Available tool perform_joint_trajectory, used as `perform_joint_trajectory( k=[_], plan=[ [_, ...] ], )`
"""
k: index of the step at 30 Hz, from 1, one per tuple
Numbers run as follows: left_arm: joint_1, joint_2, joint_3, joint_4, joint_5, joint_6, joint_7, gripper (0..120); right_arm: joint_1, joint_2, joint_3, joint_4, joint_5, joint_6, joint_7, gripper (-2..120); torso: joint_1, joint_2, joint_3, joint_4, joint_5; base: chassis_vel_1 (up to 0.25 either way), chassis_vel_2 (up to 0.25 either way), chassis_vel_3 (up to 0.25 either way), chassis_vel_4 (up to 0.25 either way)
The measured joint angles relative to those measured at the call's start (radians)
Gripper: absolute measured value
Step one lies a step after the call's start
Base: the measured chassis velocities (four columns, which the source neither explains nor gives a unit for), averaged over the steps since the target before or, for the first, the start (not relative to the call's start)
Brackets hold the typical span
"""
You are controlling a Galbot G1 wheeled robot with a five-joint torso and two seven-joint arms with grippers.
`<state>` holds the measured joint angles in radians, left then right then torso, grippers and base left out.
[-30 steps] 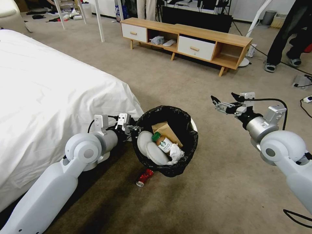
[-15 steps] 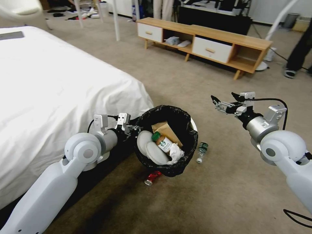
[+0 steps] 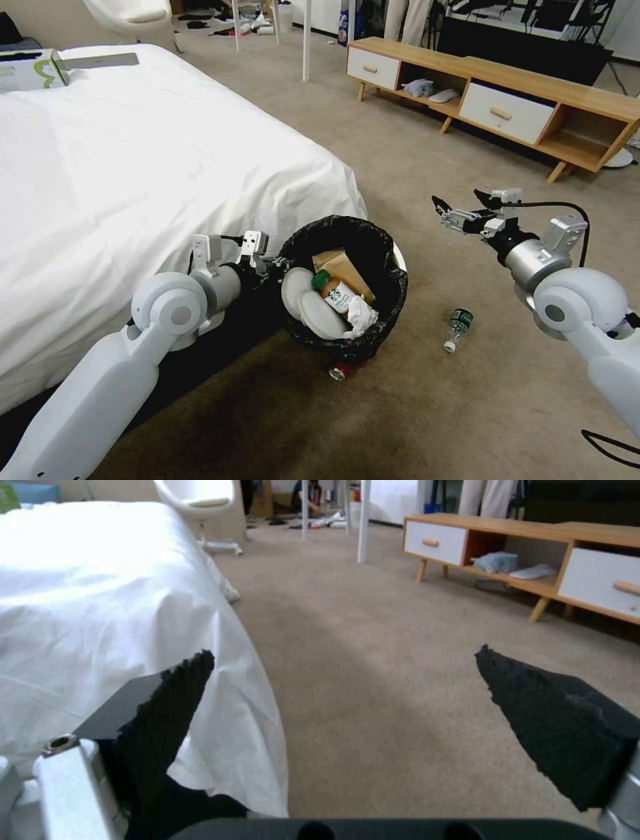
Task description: Pick up the trash bin and place the garbage on the floor into it.
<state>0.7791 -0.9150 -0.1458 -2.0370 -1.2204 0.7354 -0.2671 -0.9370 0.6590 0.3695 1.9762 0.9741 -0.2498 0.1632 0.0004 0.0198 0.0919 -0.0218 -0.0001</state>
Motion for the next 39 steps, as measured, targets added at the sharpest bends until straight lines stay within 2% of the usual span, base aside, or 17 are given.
perform_joint_trajectory(
  k=[3,4,9,17,30,39],
  plan=[
    [0.000,0.000,0.000,0.000,0.007,0.000,0.011,2,0.000,0.000,0.000,0.000,-0.001,0.000,0.000,100,0.000,0.000,0.000,-0.0004,0.0001,0.000,0.000,0.000,0.000],
    [0.000,0.000,0.000,0.001,0.025,-0.003,0.038,2,-0.002,0.000,0.000,-0.001,-0.002,0.000,0.000,100,0.000,0.000,0.000,-0.0005,0.0001,0.000,0.000,0.000,0.000],
    [0.000,-0.001,0.002,0.001,0.047,-0.014,0.065,2,-0.005,-0.002,0.000,0.000,-0.003,0.000,0.000,100,0.000,0.000,0.000,0.0005,0.0001,0.000,0.000,0.000,0.000],
    [0.008,0.003,0.002,0.007,0.094,-0.007,0.062,2,-0.002,-0.004,0.000,0.000,-0.003,0.000,0.000,100,0.000,0.000,0.000,0.0004,0.0001,0.000,0.000,0.000,0.000],
    [0.011,0.002,-0.004,0.003,0.090,-0.033,0.060,2,-0.012,-0.008,0.009,0.012,-0.004,0.001,-0.002,100,0.000,0.000,0.000,0.0003,0.0000,0.000,0.000,0.000,0.000],
    [0.011,0.000,-0.008,-0.005,0.106,-0.057,0.109,2,-0.012,-0.004,0.009,0.015,-0.006,0.002,-0.003,100,0.000,0.000,0.000,0.0003,0.0000,0.000,0.000,0.000,0.000]
  ],
)
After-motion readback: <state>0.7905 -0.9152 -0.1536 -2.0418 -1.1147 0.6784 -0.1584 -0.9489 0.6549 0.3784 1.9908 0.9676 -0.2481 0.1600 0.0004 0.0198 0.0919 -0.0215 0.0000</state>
